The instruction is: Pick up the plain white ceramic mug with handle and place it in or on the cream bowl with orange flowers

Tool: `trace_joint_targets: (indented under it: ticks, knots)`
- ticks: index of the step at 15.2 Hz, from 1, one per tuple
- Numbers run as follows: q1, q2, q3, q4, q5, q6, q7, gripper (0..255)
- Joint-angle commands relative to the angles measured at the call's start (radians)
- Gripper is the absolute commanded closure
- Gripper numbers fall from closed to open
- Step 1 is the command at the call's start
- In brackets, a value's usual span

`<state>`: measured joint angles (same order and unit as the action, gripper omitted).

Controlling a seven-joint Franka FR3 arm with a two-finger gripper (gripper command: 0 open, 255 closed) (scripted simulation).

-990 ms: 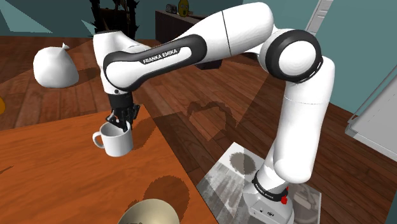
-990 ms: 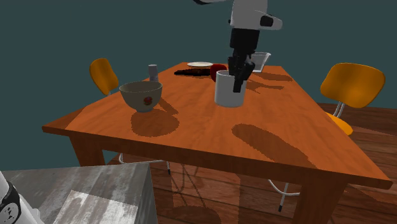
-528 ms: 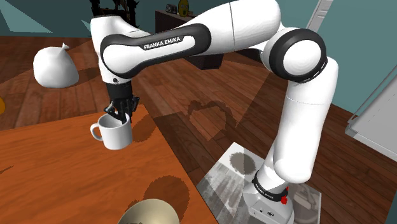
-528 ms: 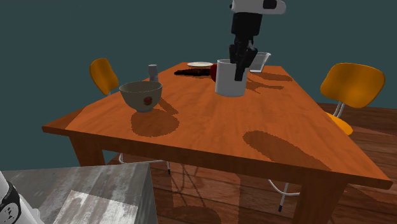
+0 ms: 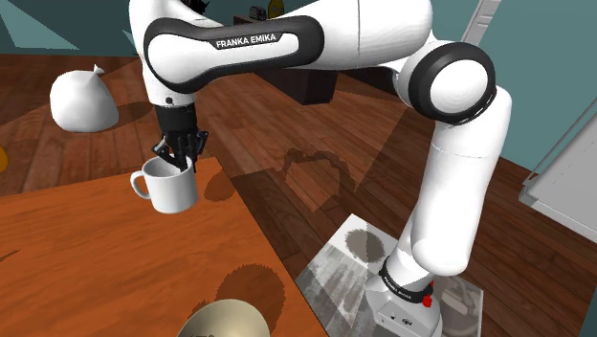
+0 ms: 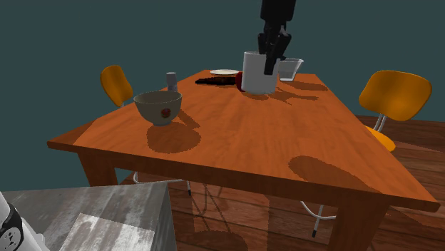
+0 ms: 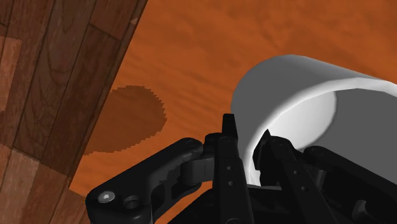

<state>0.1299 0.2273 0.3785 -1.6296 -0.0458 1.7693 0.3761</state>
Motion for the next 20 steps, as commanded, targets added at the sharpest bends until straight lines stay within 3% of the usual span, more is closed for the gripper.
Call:
trace_joint_targets:
  ticks: [1, 5, 12, 20]
  knots:
    - [0.001, -0.003, 0.001, 0.026, 0.001, -0.029, 0.000, 255]
    - [0.002, -0.004, 0.002, 0.071, 0.002, -0.075, 0.000, 255]
    - [0.036, -0.205, 0.049, -0.160, 0.082, -0.027, 0.073, 255]
    - [0.101, -0.393, 0.110, -0.335, 0.178, -0.015, 0.170, 255]
